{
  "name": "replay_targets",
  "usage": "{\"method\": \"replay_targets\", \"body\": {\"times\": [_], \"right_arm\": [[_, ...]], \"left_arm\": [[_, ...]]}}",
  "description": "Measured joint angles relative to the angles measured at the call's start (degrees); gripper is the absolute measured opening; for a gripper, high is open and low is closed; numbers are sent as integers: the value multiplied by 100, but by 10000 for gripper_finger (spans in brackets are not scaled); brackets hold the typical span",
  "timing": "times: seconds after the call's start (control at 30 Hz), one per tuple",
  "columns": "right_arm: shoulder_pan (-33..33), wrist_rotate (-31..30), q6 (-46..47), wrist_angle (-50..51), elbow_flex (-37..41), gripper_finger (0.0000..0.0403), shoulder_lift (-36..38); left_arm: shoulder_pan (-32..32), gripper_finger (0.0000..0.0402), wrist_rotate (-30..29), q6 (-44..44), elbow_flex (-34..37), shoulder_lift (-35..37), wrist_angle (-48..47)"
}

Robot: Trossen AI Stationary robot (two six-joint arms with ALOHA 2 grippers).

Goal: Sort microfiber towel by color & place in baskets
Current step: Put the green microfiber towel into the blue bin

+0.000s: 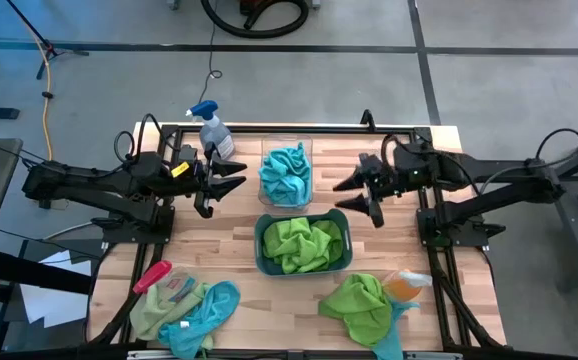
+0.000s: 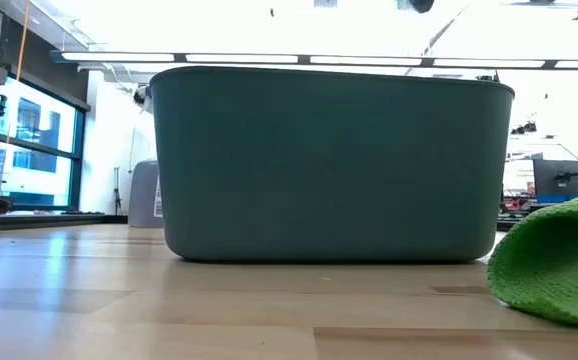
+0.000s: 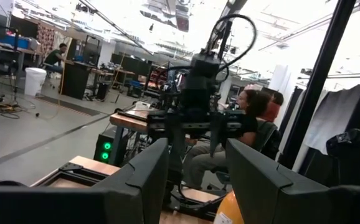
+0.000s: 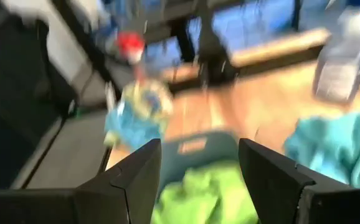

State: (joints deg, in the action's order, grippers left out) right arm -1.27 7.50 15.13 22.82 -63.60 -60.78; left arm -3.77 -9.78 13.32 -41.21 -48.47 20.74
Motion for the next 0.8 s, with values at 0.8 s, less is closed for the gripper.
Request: {"method": "replay_targets", "body": {"times": [0.8], "right_arm": [[-2478, 1223, -781, 3625, -2179, 213, -3339]], "left_arm": [[0, 149, 0, -297, 0, 0, -3]]}}
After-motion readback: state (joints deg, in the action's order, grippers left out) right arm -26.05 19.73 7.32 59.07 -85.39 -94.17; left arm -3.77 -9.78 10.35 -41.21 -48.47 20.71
